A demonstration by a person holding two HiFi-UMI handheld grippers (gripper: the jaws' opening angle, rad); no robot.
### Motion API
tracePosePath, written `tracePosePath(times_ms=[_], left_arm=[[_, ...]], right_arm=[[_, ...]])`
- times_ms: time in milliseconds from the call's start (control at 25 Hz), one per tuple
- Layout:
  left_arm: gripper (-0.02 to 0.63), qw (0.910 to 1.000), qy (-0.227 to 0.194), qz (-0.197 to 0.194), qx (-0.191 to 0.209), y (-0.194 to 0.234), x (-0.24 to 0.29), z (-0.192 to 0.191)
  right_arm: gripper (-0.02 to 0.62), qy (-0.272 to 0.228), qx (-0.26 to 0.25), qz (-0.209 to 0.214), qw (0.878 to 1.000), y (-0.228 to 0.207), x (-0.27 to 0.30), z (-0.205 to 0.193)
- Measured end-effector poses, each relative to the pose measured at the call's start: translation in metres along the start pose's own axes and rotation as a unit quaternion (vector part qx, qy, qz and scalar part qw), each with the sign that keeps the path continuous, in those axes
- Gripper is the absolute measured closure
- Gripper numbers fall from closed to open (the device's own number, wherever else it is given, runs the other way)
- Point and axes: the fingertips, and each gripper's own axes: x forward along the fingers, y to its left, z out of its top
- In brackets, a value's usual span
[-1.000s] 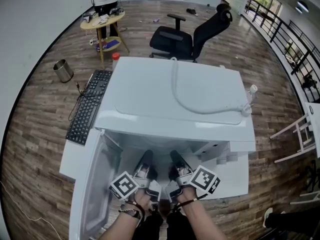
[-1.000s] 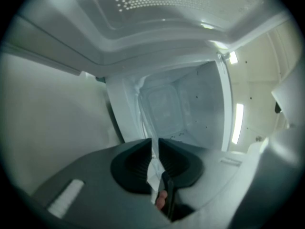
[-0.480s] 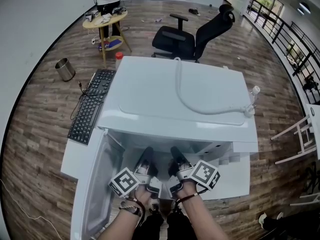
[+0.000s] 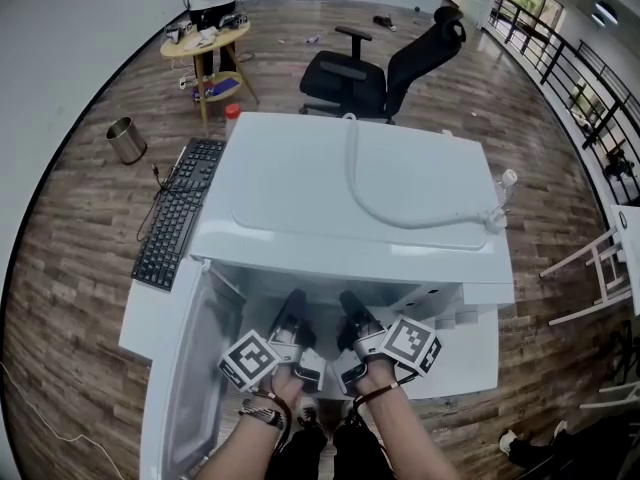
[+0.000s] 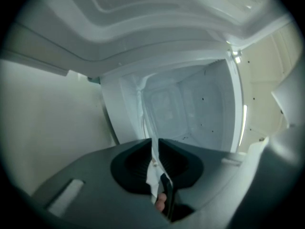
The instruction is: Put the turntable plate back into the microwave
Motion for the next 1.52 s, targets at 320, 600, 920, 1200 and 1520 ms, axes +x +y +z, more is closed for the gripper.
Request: tracePosePath(times_ms=[320, 600, 920, 1200, 1520], left_arm=[[0.554, 0.9998, 0.002, 0.003, 0.022, -0.002, 0.001, 0.001], [0.476, 0.9995, 0.005, 0.004, 0.031, -0.008, -0.003, -0.002], [0.477, 0.9993, 0.006, 0.012, 0.034, 0.000, -0.011, -0.004], [0.526, 0.9992, 0.006, 0.020, 0.033, 0.004, -0.013, -0.004], [0.568, 0.9989, 0.006, 0.026, 0.039, 0.006, -0.012, -0.003]], right_arm=[[0.549, 0.001, -0.011, -0.001, 1.000, 0.004, -0.005, -0.003], [0.549, 0.003, -0.004, -0.011, 1.000, -0.004, -0.003, -0.004], [0.549, 0.005, -0.011, -0.011, 1.000, -0.003, -0.003, -0.004], [0.570, 0.006, -0.017, -0.019, 1.000, -0.006, -0.004, -0.006], [0.595, 0.006, -0.023, -0.022, 0.999, -0.006, -0.004, -0.005]])
